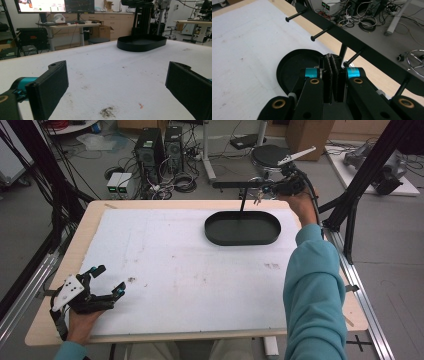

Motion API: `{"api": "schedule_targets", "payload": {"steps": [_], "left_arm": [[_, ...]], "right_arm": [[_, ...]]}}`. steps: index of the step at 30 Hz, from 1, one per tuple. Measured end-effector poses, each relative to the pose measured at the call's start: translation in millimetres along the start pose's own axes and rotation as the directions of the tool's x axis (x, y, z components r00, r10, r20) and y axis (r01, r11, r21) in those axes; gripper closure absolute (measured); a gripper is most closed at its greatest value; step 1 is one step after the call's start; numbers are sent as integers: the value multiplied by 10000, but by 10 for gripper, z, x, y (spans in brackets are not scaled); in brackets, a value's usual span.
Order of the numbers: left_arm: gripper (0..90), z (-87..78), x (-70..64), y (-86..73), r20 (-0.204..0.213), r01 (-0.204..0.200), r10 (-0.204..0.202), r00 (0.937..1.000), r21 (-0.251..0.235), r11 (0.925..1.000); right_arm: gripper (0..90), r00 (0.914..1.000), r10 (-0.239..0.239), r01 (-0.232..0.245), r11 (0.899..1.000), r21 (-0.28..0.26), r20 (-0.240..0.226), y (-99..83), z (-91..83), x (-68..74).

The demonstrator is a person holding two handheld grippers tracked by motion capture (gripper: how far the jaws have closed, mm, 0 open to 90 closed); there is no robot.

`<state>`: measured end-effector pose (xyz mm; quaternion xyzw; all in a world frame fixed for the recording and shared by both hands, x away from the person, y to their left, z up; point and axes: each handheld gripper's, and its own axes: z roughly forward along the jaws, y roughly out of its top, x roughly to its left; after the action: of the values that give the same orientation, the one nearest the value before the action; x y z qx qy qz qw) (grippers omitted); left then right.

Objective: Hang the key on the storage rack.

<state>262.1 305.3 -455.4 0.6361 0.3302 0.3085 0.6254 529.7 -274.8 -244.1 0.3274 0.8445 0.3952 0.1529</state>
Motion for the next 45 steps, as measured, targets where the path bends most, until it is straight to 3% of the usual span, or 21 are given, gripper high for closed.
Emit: {"api": "schedule_targets", "payload": {"steps": [16,45], "left_arm": [[50,0,-2,-1,-27,-39,39,10000,-4,10000],[51,0,-4,-2,-8,-32,32,10000,-19,10000]], "right_arm": [[888,10000,68,-67,9997,250,-30,-47,176,-102],[888,9985,343,-360,9986,391,436,-86,241,-161]]}}
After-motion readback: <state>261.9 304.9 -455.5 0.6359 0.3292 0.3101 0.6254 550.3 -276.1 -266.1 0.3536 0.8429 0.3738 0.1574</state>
